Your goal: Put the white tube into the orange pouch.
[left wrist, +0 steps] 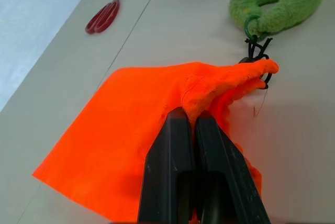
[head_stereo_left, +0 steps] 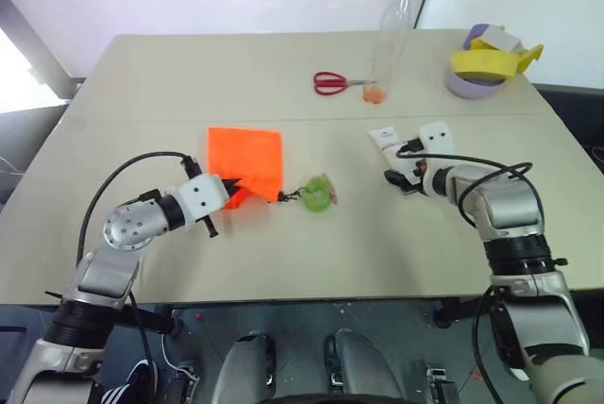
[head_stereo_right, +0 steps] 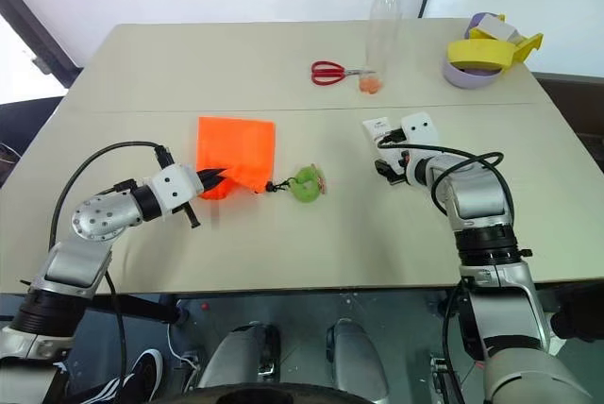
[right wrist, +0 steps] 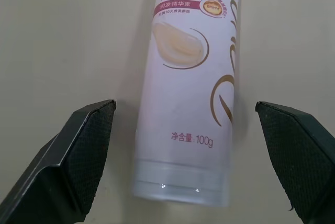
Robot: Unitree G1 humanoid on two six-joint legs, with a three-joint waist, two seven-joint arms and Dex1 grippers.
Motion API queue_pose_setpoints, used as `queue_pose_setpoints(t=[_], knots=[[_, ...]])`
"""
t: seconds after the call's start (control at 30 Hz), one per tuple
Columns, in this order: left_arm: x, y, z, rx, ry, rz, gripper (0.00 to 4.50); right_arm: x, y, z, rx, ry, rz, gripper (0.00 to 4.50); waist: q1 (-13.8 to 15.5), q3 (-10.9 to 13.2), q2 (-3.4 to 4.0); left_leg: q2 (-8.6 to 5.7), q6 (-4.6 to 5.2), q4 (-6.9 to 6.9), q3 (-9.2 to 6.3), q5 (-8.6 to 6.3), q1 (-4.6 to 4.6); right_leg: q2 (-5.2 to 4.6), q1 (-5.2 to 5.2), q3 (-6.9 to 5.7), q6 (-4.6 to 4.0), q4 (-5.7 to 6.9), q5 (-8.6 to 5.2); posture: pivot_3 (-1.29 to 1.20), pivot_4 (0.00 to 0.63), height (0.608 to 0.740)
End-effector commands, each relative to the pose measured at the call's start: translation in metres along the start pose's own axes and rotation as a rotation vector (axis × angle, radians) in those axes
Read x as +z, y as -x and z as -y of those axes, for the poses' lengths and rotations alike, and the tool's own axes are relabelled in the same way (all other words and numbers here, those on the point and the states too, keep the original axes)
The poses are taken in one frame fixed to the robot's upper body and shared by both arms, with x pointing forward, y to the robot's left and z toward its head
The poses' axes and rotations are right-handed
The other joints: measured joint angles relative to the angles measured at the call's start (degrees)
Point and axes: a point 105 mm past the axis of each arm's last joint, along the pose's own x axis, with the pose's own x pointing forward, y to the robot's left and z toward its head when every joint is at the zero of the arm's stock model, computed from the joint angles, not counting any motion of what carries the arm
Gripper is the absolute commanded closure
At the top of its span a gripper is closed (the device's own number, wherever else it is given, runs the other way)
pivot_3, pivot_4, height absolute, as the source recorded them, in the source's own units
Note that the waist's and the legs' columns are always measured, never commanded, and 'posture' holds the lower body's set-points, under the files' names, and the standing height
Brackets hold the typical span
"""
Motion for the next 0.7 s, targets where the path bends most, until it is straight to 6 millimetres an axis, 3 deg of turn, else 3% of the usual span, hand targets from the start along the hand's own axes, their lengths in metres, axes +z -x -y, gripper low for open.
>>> queue_pose_setpoints(t=[0.03,0.2,0.27,0.33,0.47,0.53,0.7], knots=[[0.011,0.001,-0.005,0.021,-0.044,0.035,4.50,0.007,0.001,0.006,-0.040,0.007,0.031,0.53,0.00,0.00,0.00,0.00,0.00,0.00,0.00,0.00,0.00,0.00,0.00,0.00,0.00,0.00,0.00,0.00,0.150,0.740],[0.011,0.002,-0.005,0.019,-0.047,0.032,4.50,0.013,0.005,0.004,-0.029,-0.003,0.057,2.70,-0.02,0.00,0.00,0.00,0.00,0.01,0.00,0.00,0.00,0.00,0.00,0.00,0.00,0.01,0.00,0.00,0.150,0.740],[0.011,0.003,-0.005,0.017,-0.047,0.032,4.50,0.016,0.007,0.003,-0.021,-0.009,0.070,2.78,-0.02,0.00,0.00,0.00,0.00,0.01,0.00,0.00,0.00,0.00,0.01,0.00,0.00,0.01,0.00,0.00,0.150,0.740],[0.010,0.002,-0.005,0.013,-0.043,0.030,4.50,0.031,0.017,-0.015,0.106,-0.036,0.150,2.84,-0.04,0.00,0.00,0.00,0.00,0.00,0.00,0.00,0.00,0.00,0.00,0.00,0.00,0.01,0.00,0.00,0.150,0.740],[0.011,0.002,-0.006,0.010,-0.039,0.029,4.50,0.053,0.058,-0.058,0.430,0.040,0.311,2.84,-0.06,0.00,0.01,0.00,0.00,-0.09,0.00,0.00,-0.05,0.02,-0.10,0.00,0.00,0.00,0.00,0.00,0.150,0.740],[0.010,0.002,-0.006,0.006,-0.041,0.028,4.50,0.043,0.085,-0.084,0.613,0.128,0.313,2.84,0.06,0.01,0.01,0.01,0.00,-0.11,-0.01,0.00,-0.18,0.04,-0.23,0.00,0.00,0.00,0.00,0.00,0.150,0.740],[0.008,0.003,-0.008,-0.012,-0.056,0.013,4.50,-0.002,0.114,-0.134,0.865,0.257,0.161,2.84,0.16,0.00,-0.02,0.01,0.03,0.01,-0.03,-0.02,-0.27,0.01,-0.19,0.00,0.01,-0.09,0.00,0.00,0.150,0.740]])
